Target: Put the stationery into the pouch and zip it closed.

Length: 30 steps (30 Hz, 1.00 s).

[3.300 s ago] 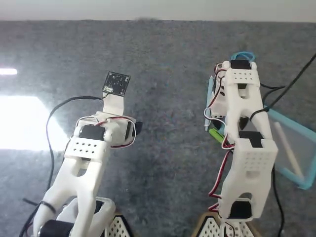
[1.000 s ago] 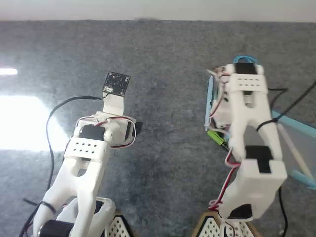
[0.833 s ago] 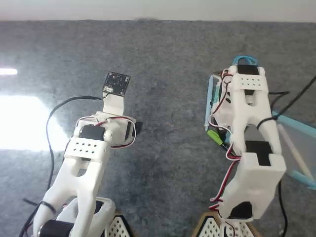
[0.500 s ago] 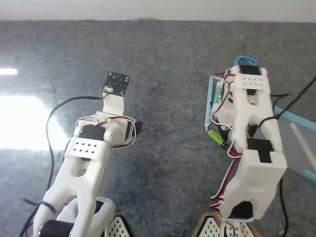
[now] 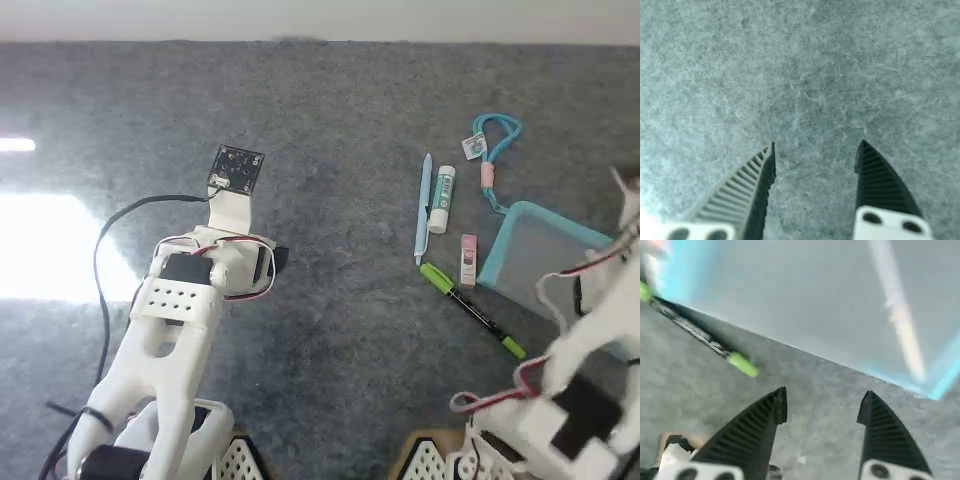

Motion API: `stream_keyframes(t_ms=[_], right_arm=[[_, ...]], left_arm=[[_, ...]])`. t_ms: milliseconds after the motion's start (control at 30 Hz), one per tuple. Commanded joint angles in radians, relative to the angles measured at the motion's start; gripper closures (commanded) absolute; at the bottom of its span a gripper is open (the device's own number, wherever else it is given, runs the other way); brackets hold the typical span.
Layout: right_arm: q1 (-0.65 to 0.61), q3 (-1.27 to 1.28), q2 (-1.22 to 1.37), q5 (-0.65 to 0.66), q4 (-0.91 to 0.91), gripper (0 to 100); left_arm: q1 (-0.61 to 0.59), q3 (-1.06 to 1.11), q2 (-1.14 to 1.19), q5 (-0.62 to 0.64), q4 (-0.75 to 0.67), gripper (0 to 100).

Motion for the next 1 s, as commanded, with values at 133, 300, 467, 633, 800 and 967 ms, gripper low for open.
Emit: stream_keyframes(t_ms=[133,300,467,633,800,967], right_arm=[[0.208,0.012,0.151,0.034,-0.232,76.4],[0.286,0.005,0.162,0.081,-0.254,76.5],[0.358,-0.005,0.154,0.012,-0.289,76.4],[0.348,-0.048,0.163,-0.115,-0.358,76.4],[0.315,-0.123,0.163,-0.150,-0.361,76.4],[0.228,-0.163,0.226,-0.149,-0.371,76.7]], left_arm=[[0.008,0.038,-0.017,-0.012,-0.061,75],[0.009,0.042,-0.017,-0.012,-0.072,75],[0.074,-0.058,-0.015,-0.009,-0.014,75],[0.241,-0.179,-0.014,0.017,0.086,75],[0.256,-0.174,-0.014,0.043,0.044,75],[0.255,-0.101,-0.015,0.043,-0.023,75]])
